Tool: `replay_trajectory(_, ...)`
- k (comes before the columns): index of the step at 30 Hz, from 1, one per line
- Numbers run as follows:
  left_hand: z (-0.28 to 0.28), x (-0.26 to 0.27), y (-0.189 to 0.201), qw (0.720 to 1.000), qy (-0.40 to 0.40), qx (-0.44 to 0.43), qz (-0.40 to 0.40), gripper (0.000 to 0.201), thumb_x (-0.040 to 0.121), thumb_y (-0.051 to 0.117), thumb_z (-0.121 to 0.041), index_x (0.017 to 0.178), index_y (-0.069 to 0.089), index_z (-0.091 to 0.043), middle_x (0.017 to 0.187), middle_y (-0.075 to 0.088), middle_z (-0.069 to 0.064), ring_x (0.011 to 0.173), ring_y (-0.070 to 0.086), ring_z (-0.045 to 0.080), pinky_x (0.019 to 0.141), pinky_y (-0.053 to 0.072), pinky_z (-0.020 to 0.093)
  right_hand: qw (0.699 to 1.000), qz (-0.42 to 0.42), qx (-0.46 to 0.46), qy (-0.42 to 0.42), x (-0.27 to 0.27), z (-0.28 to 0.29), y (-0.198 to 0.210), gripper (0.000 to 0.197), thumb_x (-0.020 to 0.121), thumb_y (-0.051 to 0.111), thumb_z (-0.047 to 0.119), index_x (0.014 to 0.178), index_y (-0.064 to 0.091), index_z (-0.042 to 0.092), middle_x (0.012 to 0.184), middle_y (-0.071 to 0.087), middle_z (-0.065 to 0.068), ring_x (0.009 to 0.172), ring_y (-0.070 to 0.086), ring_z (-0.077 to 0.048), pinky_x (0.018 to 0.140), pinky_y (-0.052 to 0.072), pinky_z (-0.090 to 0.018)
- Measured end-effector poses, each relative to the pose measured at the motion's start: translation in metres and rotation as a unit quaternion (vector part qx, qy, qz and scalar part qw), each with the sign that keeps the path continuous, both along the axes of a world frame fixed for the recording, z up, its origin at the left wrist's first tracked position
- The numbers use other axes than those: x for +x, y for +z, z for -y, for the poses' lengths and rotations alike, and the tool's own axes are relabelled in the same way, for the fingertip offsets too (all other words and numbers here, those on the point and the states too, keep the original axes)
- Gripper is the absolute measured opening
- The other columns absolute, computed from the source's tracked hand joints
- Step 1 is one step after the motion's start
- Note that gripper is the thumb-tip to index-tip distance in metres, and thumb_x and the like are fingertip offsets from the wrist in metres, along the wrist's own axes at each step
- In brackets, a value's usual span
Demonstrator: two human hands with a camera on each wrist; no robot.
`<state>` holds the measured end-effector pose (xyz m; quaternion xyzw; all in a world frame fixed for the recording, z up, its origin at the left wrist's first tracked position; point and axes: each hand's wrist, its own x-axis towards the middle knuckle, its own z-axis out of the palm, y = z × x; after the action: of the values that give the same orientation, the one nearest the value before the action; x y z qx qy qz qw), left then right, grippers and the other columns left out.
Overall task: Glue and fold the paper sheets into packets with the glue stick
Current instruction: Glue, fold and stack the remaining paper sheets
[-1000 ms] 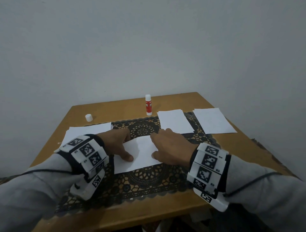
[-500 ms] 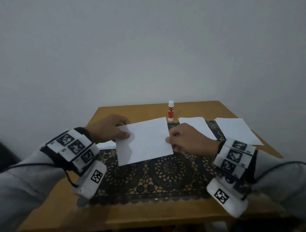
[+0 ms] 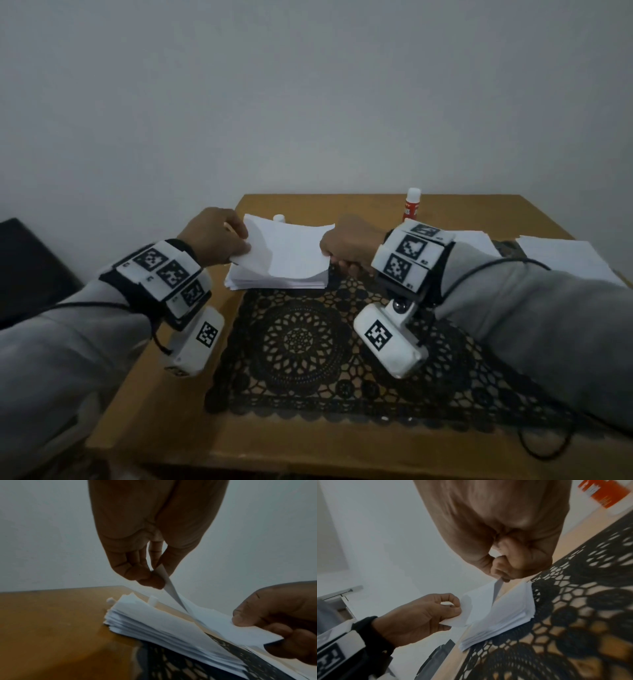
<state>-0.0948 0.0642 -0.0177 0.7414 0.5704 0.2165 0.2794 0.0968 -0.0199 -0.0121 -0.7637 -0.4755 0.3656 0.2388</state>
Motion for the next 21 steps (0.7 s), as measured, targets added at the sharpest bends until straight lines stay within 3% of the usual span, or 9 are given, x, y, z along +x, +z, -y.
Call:
replay_trajectory(3,-0.012,-0.004,-0.003,0.999,-0.017,0.021,-0.028,0.017,0.08,0.071,-0.005,0.069,0.065,-0.016,0.083,0.064,0.005,0.073,0.059,0.018,0.066,0.052,0.03,1.0,0.004,0.011,0.004,-0.002,-0.014,-0.003,0.027,0.095,0.049,0.005,0.068,0.046,0.006,0.055,0.05,-0.007,0.036,0.046,-0.012,0.029,0.033,-0.013)
replay_trajectory(7,-0.022,-0.005,-0.013,0.996,-0.04,-0.009,-0.074,0.009,0.081,0.07,-0.005,0.081,0.069,-0.014,0.084,0.06,0.001,0.077,0.056,0.018,0.072,0.049,0.03,1.0,0.029,0.0,0.006,-0.001,-0.019,-0.011,0.012,0.095,0.051,0.007,0.084,0.052,0.002,0.06,0.049,-0.008,0.043,0.043,-0.015,0.04,0.035,-0.022)
replay_trajectory(11,-0.022,-0.002,-0.019,0.986,-0.072,-0.018,-0.148,0.014,0.079,0.073,-0.006,0.088,0.069,-0.017,0.084,0.059,0.002,0.071,0.057,0.018,0.067,0.046,0.028,0.995,0.08,-0.022,0.049,0.006,-0.018,-0.018,0.022,0.096,0.058,0.017,0.079,0.057,0.004,0.06,0.054,-0.006,0.042,0.046,-0.013,0.039,0.038,-0.021)
replay_trajectory(15,-0.011,-0.001,-0.015,0.981,-0.063,0.037,-0.179,0.011,0.083,0.071,-0.018,0.093,0.066,-0.019,0.099,0.058,0.004,0.087,0.054,0.019,0.073,0.04,0.028,0.994,0.09,0.008,0.063,0.025,0.0,-0.013,0.025,0.096,0.058,0.023,0.08,0.059,0.004,0.061,0.058,-0.005,0.043,0.047,-0.014,0.041,0.038,-0.022)
replay_trajectory(17,0.0,0.004,-0.009,0.978,-0.067,0.114,-0.161,0.013,0.086,0.067,-0.02,0.099,0.065,-0.017,0.097,0.057,0.003,0.086,0.053,0.018,0.074,0.038,0.027,0.983,0.162,0.054,0.063,0.043,0.018,-0.009,0.027,0.095,0.057,0.023,0.075,0.056,0.005,0.063,0.059,-0.004,0.049,0.051,-0.014,0.045,0.038,-0.022)
replay_trajectory(21,0.033,0.037,0.003,0.96,-0.142,0.217,-0.108,0.01,0.086,0.065,-0.018,0.096,0.068,-0.017,0.091,0.061,0.0,0.082,0.055,0.016,0.074,0.037,0.025,0.915,0.381,0.112,0.071,0.098,0.064,-0.004,0.022,0.093,0.055,0.024,0.075,0.051,0.012,0.072,0.054,-0.005,0.067,0.051,-0.02,0.05,0.032,-0.027)
